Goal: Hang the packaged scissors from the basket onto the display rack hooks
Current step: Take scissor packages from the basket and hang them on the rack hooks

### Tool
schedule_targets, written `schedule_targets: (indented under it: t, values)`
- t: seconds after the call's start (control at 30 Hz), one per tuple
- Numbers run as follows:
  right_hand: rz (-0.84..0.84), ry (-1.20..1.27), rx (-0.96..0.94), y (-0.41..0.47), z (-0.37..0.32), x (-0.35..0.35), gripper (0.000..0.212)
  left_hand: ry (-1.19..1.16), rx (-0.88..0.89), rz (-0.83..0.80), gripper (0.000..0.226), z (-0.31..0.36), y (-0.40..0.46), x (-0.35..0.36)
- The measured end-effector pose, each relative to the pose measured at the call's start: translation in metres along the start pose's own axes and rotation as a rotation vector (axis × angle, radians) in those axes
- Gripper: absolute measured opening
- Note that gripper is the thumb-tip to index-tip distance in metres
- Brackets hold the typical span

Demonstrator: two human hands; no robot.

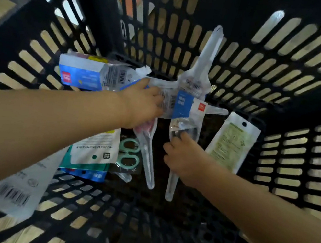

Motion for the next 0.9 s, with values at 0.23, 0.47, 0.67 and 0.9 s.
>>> schedule_targets:
  t: [0.23,0.47,0.67,0.9]
  values:
    - [0.209,-0.002,0.025,-0.005,0.0,0.008,0.051,-0.051,-0.123,0.615,0.05,0.006,-0.026,-0.019]
    - [0.49,0.683,0.347,-0.035,0.059,0.009,0.052,-1.381,-0.454,0.163,0.031,-0.023,-0.015,0.054]
    - [0.347,1.771,0.868,-0.042,0.104,0.088,0.041,-1.947,-0.604,0.072,0.024,-0.02,-0.018,0.085]
    - [0.285,2.024,0.915,-0.031,0.105,0.101,0.066,-2.219,-0.54,0.042,0.042,0.005,-0.007,0.066]
Point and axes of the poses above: each hand's wrist, its own y-axis towards the middle knuckle, its own x-axis out of the palm, z = x × y, the point moved 10 cm from there along y, towards the middle knuckle, and after that the axes turned 9 degrees about -z, right-handed, at the moved point
